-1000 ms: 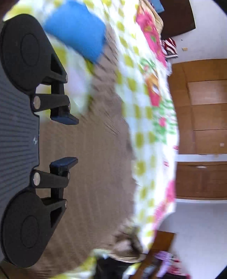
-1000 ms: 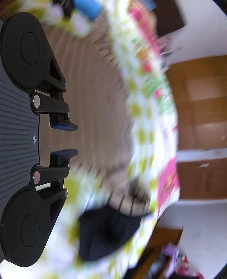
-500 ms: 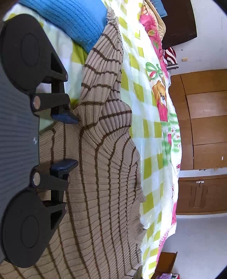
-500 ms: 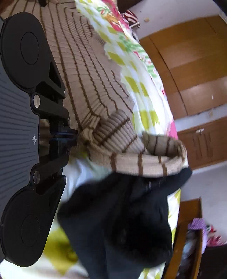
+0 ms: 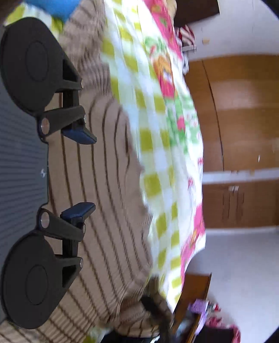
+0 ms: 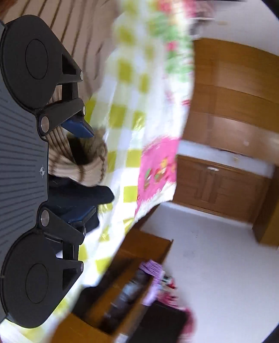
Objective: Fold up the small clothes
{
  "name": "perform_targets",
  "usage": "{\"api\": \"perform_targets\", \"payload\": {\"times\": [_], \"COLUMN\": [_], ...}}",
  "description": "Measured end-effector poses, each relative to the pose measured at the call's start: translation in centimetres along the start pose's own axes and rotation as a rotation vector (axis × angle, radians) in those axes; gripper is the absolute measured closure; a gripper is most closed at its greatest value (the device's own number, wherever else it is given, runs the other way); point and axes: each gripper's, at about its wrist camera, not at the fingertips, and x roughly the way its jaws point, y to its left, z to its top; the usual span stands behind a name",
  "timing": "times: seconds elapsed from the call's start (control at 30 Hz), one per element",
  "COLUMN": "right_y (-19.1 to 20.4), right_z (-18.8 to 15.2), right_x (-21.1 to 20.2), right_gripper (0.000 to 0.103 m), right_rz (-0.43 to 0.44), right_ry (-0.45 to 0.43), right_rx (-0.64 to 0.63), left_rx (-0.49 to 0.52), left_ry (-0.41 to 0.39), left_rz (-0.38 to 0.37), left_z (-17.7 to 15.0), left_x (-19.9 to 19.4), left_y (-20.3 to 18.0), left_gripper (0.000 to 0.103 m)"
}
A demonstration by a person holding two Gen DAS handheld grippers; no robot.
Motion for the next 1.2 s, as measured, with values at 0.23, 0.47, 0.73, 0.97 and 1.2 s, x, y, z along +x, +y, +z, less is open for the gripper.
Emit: {"api": "perform_targets", "payload": {"times": [0.23, 0.47, 0.73, 0.97, 1.2], "right_y": [-0.8, -4.5, 11.3, 13.6, 14.9], "right_z": [1.6, 5.7, 2.6, -3.2, -5.0], "right_x": [2.9, -3.3, -9.5, -8.0, -10.3], "right_gripper": [0.093, 0.097, 0.096, 0.094, 0.071], "right_rz": [-0.008, 0.163, 0.604, 0.56, 0.564], "right_ry": [0.072, -0.069, -0.118, 0.094, 0.03], "right_rx": [0.004, 0.437, 0.048, -0.081, -0.31], "left_rx": [0.052, -0.053, -0.217, -0.228, -0.165], "left_ry": [0.038, 0.077, 0.09, 0.096, 0.05], "left_rz": [-0.126, -0.14, -0.053, -0.051, 0.029], "left_z": [-0.8, -1.8, -2.9, -3.7, -3.0], "left_x": [1.2, 1.9, 0.8, 0.6, 0.2], "left_y": [-3.3, -0.9, 4.9, 5.7, 5.9], "left_gripper": [0.029, 0.029, 0.028, 0.027, 0.023]}}
